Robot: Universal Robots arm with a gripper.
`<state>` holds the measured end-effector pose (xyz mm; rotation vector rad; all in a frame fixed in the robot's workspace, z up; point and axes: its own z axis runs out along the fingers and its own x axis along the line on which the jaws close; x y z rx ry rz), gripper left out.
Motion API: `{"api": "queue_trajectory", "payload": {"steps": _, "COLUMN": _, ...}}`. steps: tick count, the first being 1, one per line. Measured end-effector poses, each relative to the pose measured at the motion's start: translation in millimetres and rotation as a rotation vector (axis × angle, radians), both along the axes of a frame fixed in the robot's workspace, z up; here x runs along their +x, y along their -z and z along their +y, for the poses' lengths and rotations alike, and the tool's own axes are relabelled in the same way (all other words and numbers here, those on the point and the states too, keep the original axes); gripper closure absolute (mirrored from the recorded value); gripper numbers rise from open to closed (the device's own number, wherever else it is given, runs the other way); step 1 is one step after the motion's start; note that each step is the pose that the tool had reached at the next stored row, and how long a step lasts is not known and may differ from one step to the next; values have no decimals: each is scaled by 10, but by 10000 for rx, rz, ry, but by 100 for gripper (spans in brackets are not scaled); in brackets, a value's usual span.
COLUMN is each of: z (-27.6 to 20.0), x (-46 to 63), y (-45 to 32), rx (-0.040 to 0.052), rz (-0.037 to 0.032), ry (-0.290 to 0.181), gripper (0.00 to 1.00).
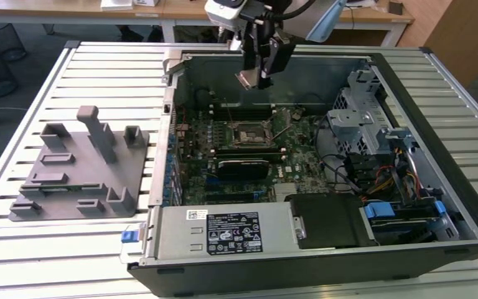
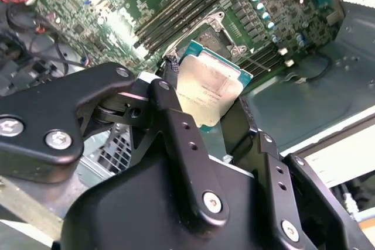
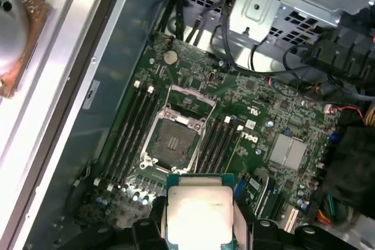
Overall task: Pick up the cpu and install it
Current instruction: 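Place the cpu into insertion slot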
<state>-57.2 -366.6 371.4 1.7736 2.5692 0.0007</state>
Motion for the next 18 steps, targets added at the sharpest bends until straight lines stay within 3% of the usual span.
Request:
{"api": "queue_trajectory", "payload": {"steps": 14, "z": 3, "x": 0, "y": 68, "rx": 1, "rz": -1, "ry": 2215, "gripper": 46}}
{"api": "queue_trajectory", "payload": {"steps": 18, "z": 30, "x": 0, "y": 105, "rx": 2, "rz": 0, "ry": 2529, "gripper": 46}}
